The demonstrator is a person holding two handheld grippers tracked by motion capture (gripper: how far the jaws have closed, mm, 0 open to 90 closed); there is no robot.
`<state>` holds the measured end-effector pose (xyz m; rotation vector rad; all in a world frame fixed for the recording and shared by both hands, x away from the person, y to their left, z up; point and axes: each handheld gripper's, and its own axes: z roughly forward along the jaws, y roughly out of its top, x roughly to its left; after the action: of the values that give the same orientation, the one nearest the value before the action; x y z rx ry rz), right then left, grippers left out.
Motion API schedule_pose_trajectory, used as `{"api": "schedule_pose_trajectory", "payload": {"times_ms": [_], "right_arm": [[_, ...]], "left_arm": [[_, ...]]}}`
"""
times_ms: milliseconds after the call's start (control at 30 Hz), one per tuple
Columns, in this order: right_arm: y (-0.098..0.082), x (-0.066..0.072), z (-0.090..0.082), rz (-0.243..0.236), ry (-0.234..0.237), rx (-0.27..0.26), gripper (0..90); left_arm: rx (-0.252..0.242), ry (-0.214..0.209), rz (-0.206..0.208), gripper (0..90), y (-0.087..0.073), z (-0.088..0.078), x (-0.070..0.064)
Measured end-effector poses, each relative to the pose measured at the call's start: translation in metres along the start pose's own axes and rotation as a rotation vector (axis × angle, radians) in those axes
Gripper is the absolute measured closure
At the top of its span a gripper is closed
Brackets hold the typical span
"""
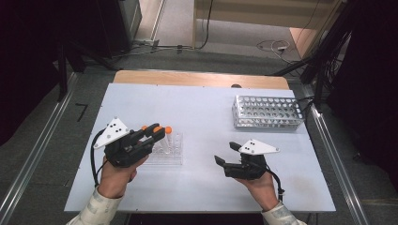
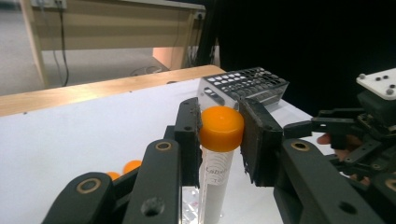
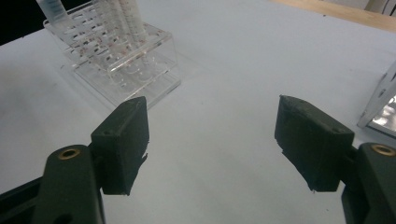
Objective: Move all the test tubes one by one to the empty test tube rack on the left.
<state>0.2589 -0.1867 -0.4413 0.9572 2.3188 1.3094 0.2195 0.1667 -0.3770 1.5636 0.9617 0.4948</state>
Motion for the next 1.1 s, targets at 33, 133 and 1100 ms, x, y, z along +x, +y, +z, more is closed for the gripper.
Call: {"api": "schedule_pose_trajectory", "payload": {"times_ms": [33,133,1100], "right_arm": [[-0.001,-0.001,0.000,-0.001,-0.002,0.001,24.6],[-0.002,-0.003,-0.002,0.003,-0.007,0.002,24.6],[-0.004,-0.007,-0.001,0.010,-0.026,0.011,24.9]], "left_arm": [[-0.003,0.010,-0.005,69.7,0.001,-0.001,0.002],[0.009,0.031,-0.008,69.7,0.002,-0.004,0.008],[-0.001,0.322,0.038,69.7,-0.011,-0.001,0.055]]}}
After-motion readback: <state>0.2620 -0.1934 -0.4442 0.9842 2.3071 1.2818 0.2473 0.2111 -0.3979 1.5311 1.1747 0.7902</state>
